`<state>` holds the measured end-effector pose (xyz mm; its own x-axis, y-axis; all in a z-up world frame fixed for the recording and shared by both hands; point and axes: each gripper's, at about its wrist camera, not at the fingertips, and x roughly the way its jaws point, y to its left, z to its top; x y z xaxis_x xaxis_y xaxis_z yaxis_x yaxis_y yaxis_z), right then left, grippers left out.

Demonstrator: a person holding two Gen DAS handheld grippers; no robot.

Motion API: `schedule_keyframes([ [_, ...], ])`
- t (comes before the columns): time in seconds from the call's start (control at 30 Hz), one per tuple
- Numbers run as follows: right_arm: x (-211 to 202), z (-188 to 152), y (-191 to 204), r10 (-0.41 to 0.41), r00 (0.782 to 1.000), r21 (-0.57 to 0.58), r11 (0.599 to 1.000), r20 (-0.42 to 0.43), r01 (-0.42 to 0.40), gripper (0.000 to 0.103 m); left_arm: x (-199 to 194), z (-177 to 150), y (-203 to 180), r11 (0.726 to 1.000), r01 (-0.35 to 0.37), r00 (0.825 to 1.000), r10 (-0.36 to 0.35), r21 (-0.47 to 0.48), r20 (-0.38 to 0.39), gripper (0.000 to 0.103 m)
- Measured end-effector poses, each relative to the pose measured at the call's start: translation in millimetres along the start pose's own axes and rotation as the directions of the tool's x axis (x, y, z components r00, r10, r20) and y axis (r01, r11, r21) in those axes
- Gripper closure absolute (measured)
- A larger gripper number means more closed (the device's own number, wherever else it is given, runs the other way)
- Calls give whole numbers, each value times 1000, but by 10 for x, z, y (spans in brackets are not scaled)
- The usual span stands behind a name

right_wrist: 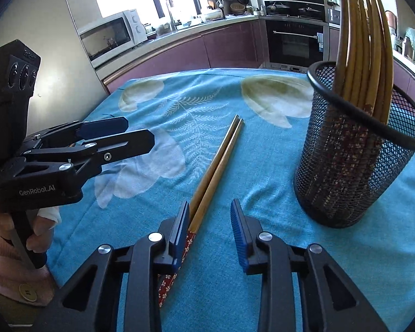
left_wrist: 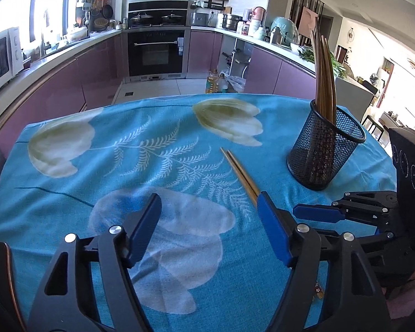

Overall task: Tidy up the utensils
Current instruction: 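Move both open tools down to the two remaining chopsticks on the cloth, then close the left tool on one chopstick while the right tool grasps the other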

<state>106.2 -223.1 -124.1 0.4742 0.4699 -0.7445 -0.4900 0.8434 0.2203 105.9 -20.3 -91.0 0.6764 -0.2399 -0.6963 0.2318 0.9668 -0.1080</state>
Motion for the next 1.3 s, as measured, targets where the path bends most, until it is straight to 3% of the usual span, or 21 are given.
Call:
schedule_keyframes([
  [0.6, 43, 51, -101, -34, 999, 57, 998, -9, 34, 85, 159, -35, -96, 999, 44, 998, -43, 32, -46, 39],
  [1.07, 9, 24, -245, -17, 1000, 84, 996, -19, 18, 85, 495, -71, -487, 983, 123, 981, -100, 135, -166, 59],
  [1.3, -1, 10, -299, 3, 1000, 94, 996, -23, -1, 85, 552, -134, -529, 982, 120, 977, -91, 149, -192, 69],
])
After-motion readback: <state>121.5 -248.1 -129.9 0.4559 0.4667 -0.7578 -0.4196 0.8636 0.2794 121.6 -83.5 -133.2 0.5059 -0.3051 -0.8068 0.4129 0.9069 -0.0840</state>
